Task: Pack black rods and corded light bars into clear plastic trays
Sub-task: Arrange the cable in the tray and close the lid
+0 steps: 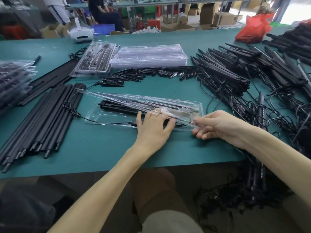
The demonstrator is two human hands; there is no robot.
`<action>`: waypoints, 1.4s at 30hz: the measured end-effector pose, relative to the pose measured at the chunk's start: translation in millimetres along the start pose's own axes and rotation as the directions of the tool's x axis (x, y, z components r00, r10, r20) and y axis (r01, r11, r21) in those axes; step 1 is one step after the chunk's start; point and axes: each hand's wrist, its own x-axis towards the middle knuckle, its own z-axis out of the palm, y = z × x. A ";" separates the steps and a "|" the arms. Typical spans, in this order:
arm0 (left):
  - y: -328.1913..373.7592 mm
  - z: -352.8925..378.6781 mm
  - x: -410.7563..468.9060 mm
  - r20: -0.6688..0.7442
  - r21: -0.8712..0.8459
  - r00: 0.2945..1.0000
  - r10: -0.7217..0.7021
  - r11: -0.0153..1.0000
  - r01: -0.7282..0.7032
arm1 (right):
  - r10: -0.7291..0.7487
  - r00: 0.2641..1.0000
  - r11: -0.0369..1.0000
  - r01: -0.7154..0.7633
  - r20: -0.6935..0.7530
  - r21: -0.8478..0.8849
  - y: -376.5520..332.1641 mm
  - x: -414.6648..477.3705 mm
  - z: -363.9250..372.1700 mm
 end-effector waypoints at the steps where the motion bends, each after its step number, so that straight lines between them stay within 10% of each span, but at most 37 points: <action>1: 0.1 1.4 -0.4 -0.017 0.000 1.000 -0.012 1.000 0.012 | 0.003 1.000 1.000 -0.003 0.011 0.001 -1.0 -0.6 -0.5; 35: -10.7 -8.3 -20.2 -0.027 0.002 0.987 0.155 0.988 -0.155 | 0.118 0.992 0.993 -0.119 0.055 0.013 -10.6 0.9 -6.1; 42: -24.7 -19.7 -27.9 -0.150 0.091 0.987 -0.051 0.994 0.065 | 0.108 0.993 0.994 -0.108 0.052 0.005 -11.3 -2.0 -4.8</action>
